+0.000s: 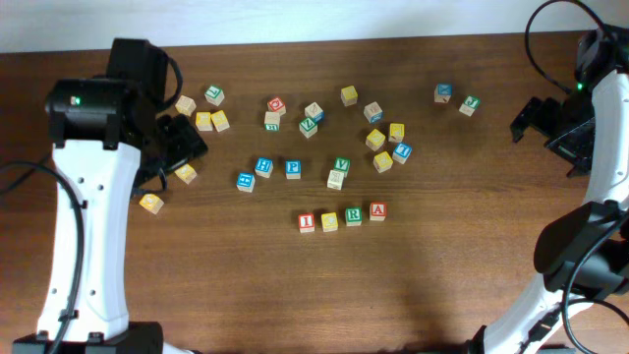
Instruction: Spell out ICRA
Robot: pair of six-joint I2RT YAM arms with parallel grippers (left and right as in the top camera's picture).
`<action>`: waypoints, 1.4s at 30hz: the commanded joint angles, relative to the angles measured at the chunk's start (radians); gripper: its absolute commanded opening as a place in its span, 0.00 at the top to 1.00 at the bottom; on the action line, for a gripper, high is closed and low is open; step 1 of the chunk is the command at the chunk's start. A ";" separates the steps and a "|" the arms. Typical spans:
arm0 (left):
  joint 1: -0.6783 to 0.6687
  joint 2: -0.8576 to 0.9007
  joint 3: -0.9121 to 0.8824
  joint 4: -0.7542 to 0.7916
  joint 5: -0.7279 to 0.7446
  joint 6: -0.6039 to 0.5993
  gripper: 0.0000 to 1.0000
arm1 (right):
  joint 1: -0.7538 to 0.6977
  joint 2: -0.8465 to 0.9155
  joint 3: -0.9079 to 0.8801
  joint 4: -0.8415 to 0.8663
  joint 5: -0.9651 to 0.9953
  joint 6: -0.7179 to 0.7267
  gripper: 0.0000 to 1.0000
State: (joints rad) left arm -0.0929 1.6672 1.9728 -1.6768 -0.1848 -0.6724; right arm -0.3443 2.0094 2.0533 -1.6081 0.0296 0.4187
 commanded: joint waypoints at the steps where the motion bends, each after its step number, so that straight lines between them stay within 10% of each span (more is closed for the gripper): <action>1: 0.034 -0.050 -0.183 0.084 -0.002 0.016 0.01 | -0.001 -0.011 0.015 0.000 0.008 0.005 0.02; 5: 0.095 -0.116 -0.362 0.222 0.220 0.155 0.01 | -0.001 -0.011 0.015 0.000 0.009 0.005 0.02; 28: -0.058 -0.134 -0.603 0.325 0.291 0.240 0.05 | -0.001 -0.011 0.015 0.000 0.008 0.005 0.02; 31: -0.109 -0.133 -0.709 0.457 0.293 0.164 0.25 | -0.001 -0.011 0.015 0.000 0.008 0.005 0.01; 37: -0.148 -0.131 -0.916 0.709 0.293 0.146 0.33 | -0.001 -0.011 0.015 0.021 -0.115 -0.008 0.02; 42: -0.174 -0.130 -0.926 0.758 0.301 0.146 0.67 | 0.102 -0.053 -0.029 -0.091 -0.401 -0.389 0.21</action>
State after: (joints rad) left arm -0.2394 1.5440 1.0546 -0.9260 0.1162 -0.5240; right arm -0.3260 2.0094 2.0533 -1.6936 -0.3119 0.1699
